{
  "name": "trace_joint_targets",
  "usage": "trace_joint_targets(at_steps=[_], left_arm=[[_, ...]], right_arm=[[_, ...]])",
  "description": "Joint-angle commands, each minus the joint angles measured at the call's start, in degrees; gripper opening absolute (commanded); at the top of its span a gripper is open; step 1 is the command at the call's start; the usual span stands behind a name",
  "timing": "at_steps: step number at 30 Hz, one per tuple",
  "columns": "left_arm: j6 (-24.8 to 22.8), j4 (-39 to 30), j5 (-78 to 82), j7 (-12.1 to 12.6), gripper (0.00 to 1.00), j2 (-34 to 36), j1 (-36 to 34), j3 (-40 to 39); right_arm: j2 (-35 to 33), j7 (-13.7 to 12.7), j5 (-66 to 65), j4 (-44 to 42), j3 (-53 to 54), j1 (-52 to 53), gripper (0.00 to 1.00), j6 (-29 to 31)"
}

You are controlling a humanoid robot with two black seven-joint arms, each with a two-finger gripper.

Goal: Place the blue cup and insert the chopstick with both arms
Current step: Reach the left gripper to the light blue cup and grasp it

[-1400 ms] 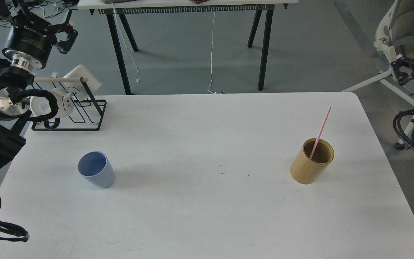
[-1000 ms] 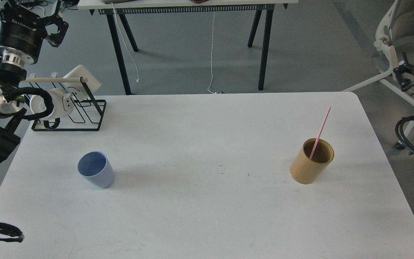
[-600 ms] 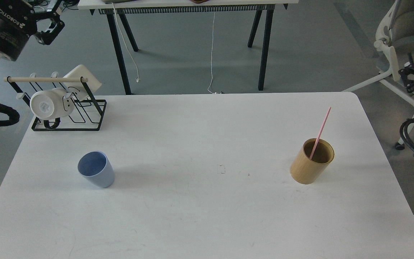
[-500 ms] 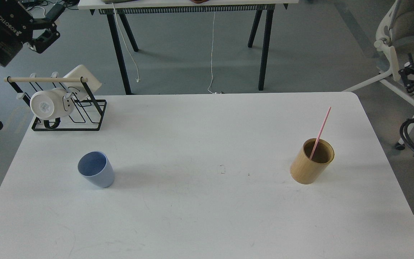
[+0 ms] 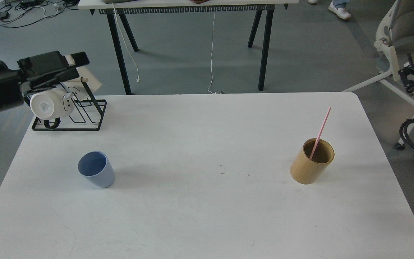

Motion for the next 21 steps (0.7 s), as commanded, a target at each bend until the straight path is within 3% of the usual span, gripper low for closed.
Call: trace_joint_targets(at_steps=[1,5,12,21], left_arm=[[0.0,-1.3,12.6,-0.1,0.92,0.5,0.1,2.2],[0.0,-1.2,24.7,-0.1,0.88,0.5,0.3,6.0],[12.7,0.9,47.1,0.5,0.81,-0.3,0.5,17.1],[13.4,13.7,48.6,0.6,0.64,-10.0,0.8,19.4]], right_arm=[[0.0,0.0,0.0,0.0,0.0,0.0,0.99,0.0],[-0.1,0.0,0.1,0.0,0.0,0.0,0.99,0.0],[0.0,0.0,0.0,0.0,0.0,0.0,0.99,0.0],[-0.1,0.0,0.0,0.1,-0.1,0.0,0.99,0.0]])
